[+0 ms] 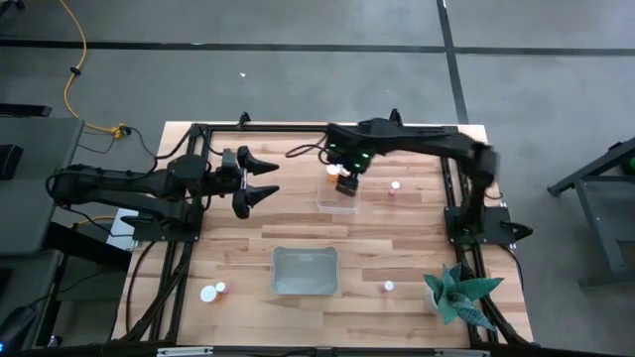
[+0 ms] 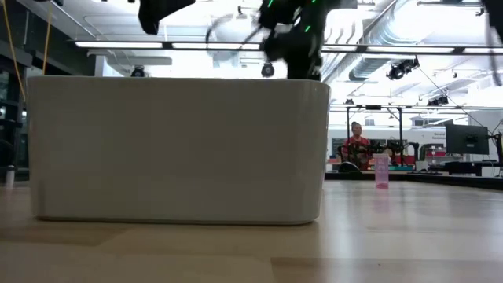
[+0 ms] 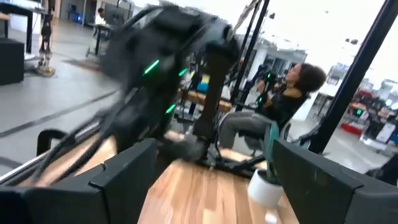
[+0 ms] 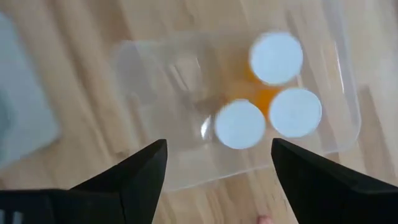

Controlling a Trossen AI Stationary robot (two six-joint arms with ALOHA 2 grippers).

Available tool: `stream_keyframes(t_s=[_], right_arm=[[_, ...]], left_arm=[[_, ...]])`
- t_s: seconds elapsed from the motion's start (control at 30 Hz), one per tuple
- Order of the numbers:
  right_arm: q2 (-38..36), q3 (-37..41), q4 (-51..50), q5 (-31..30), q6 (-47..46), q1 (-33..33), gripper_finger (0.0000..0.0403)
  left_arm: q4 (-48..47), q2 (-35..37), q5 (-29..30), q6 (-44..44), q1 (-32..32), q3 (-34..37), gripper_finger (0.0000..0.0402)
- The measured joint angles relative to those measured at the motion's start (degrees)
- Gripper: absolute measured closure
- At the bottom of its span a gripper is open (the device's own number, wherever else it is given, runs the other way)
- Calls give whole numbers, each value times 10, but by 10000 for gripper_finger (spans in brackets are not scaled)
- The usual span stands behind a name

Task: Pick and place medicine bottles into bin by pill shape (circle, oval)
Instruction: Put the orange pill bottle into the transparent bin

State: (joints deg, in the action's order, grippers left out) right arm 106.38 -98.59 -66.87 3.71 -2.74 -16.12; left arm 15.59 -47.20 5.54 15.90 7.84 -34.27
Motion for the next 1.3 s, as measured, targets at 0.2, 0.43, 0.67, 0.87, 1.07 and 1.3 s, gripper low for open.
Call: stream_keyframes(t_s=[0.2,0.43,0.67,0.87,1.07,1.3], right_arm=[[-207,218,206,5,-80,34,121],[-392,426,528,-23,-137,108,121],[-439,526,686,-43,-39,158,120],[-438,529,694,-44,-53,163,120],[-438,530,707,-44,-53,163,120],[-438,530,709,-44,-53,161,120]], left_arm=[[-54,19,0,11,0,0,92],[-59,21,0,-15,0,0,92],[-75,21,-8,-26,0,0,92],[-81,21,-10,-26,0,0,92],[-156,21,-15,53,-3,-18,92],[-560,-29,-59,179,-120,-131,92]])
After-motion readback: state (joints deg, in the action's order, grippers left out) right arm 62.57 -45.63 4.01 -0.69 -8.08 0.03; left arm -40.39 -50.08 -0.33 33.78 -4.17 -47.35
